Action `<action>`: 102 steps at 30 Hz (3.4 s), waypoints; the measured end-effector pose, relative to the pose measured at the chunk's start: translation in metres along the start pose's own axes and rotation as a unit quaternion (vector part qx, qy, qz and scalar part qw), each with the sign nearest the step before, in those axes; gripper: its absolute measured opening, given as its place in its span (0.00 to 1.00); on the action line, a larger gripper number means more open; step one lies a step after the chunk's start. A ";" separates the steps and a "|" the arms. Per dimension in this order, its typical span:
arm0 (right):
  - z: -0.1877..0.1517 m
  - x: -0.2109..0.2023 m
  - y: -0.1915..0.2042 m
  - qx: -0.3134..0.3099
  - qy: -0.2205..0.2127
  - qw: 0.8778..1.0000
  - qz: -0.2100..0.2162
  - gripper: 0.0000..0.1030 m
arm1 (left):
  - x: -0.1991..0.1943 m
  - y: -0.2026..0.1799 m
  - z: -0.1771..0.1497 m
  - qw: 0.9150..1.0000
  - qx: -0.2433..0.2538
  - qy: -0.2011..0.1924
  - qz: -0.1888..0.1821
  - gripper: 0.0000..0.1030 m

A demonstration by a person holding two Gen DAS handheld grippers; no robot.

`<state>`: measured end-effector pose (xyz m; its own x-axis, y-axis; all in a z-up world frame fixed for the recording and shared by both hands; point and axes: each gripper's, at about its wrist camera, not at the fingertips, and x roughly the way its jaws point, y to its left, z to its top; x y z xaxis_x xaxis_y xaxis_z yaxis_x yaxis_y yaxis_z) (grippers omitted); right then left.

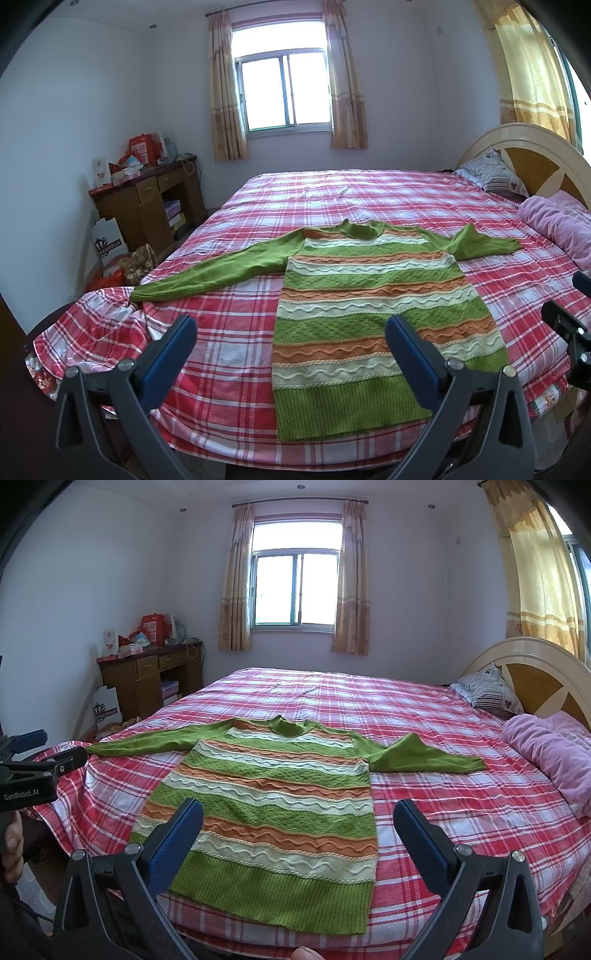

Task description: Fold small clothes

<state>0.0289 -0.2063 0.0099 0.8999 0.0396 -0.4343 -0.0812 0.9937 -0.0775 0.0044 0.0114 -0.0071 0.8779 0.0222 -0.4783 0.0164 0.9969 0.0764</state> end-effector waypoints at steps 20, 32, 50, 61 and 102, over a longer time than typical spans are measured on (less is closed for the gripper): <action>-0.002 0.002 0.002 0.000 0.003 1.000 0.001 0.99 | 0.003 0.001 -0.002 1.000 0.000 0.003 -0.001 1.00; -0.015 0.029 -0.011 0.009 0.007 1.000 0.020 0.99 | 0.027 -0.007 -0.013 0.999 0.011 0.031 -0.004 1.00; -0.036 0.150 -0.119 0.061 0.126 0.989 -0.045 0.99 | 0.149 -0.042 0.016 0.994 0.017 0.102 -0.023 1.00; -0.039 0.214 -0.251 0.174 0.157 0.968 -0.086 0.92 | 0.235 -0.075 0.024 0.993 0.052 0.103 0.022 1.00; 0.001 0.381 -0.500 0.297 0.189 0.922 -0.160 0.09 | 0.358 -0.053 0.032 0.978 -0.044 0.196 0.058 1.00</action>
<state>0.4124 -0.6874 -0.1162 0.6141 -0.1931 -0.7652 0.5131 0.8344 0.2012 0.3326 -0.0359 -0.1546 0.6198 0.1458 -0.7711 -0.1286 0.9882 0.0835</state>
